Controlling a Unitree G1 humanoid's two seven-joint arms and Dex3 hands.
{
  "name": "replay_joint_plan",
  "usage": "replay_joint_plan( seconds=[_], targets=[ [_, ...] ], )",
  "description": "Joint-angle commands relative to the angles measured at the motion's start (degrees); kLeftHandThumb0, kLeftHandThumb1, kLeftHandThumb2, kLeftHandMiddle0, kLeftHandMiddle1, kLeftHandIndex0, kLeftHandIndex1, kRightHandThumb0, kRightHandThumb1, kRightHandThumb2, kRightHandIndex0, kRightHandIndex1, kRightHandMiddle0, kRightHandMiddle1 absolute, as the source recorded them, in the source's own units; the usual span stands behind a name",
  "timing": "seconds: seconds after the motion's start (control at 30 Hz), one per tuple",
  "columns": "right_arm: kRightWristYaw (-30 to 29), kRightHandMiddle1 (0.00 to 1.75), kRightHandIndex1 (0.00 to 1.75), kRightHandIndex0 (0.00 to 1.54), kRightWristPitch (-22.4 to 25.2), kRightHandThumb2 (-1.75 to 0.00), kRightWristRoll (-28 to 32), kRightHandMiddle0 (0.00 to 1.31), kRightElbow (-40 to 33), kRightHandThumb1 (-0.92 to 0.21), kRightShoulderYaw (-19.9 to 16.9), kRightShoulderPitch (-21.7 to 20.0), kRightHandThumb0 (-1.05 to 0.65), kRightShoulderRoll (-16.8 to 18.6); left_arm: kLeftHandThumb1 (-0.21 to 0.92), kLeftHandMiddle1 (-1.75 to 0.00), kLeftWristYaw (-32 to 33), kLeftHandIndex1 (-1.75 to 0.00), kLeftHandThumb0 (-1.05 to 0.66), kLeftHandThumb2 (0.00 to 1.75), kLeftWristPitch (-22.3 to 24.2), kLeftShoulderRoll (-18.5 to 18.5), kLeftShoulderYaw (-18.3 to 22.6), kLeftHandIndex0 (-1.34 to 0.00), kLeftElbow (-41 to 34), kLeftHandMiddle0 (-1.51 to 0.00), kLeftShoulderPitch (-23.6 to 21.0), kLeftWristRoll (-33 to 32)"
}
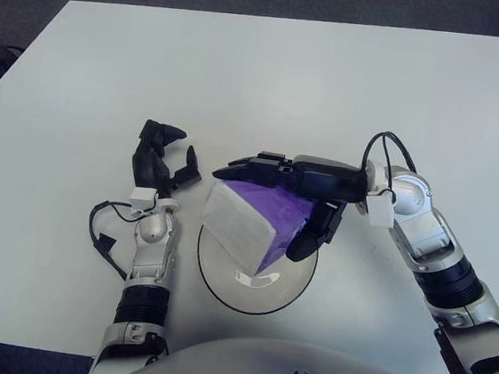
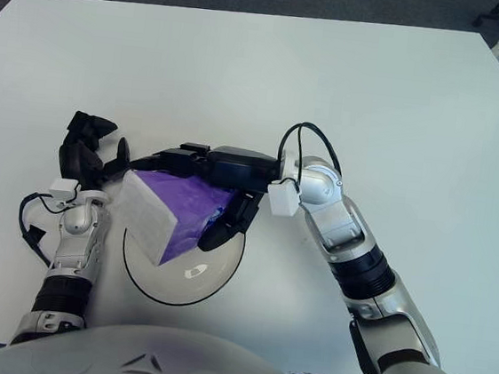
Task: Put the tissue paper into the plate.
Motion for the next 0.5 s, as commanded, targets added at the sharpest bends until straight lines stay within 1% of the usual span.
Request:
replay_joint_plan(
  seconds=[0.0, 0.13, 0.27, 0.47],
  targets=[
    [1.7, 0.0, 0.0, 0.0, 0.3, -0.39, 1.8, 0.0, 0.8, -0.92, -0.9, -1.3, -1.05, -0.6, 0.35, -1.41, 0.0, -1.75, -0.01, 1.18, 3.2, -1.1, -0.2, -0.52, 7.0, -0.63, 8.3, 0.3],
    [2.4, 0.0, 0.0, 0.0, 0.3, -0.38, 2.0, 0.0, 1.4, -0.92, -1.1, -1.7, -1.05, -0.4, 0.34, -1.41, -0.2, -1.75, -0.01, 1.19, 3.1, -1.2, -0.2, -0.52, 6.9, -0.64, 8.3, 0.0],
    [3.1, 0.0, 0.0, 0.0, 0.8, -0.33, 2.5, 0.0, 1.6, -0.92, -1.2, -2.0, -1.05, -0.2, 0.34, -1.42, -0.4, -1.75, -0.01, 1.19, 3.1, -1.3, -0.1, -0.52, 6.7, -0.64, 8.4, -0.4],
    [4.6, 0.0, 0.0, 0.0, 3.7, -0.27, 4.4, 0.0, 1.2, -0.84, -1.5, -2.5, -0.97, -0.5, 0.34, -1.42, -0.4, -1.75, -0.01, 1.19, 3.0, -1.3, -0.2, -0.53, 6.5, -0.63, 8.6, -0.3]
  ],
)
